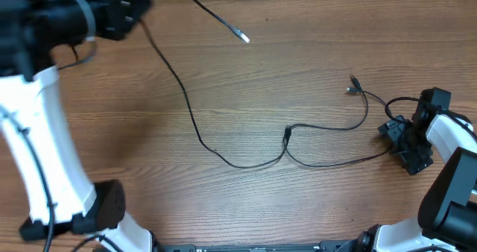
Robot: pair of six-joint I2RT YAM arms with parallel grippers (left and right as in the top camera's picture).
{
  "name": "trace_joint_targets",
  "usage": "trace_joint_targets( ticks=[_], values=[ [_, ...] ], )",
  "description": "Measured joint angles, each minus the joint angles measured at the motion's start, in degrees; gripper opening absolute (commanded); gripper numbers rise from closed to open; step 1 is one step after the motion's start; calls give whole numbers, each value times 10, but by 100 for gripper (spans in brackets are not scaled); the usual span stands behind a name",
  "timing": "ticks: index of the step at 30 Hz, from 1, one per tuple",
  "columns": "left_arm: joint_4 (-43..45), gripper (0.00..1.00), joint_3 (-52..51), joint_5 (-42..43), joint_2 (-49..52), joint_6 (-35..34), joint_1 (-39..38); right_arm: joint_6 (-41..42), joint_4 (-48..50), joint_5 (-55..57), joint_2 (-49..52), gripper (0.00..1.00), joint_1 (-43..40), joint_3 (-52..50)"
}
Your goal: Untangle cables
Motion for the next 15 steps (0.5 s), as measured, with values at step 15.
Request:
trace_joint_targets(
  ticks=[15],
  values=[
    [-69, 4, 0, -133, 103, 2, -169, 0, -2, -2, 0, 100, 0, 0]
  ],
)
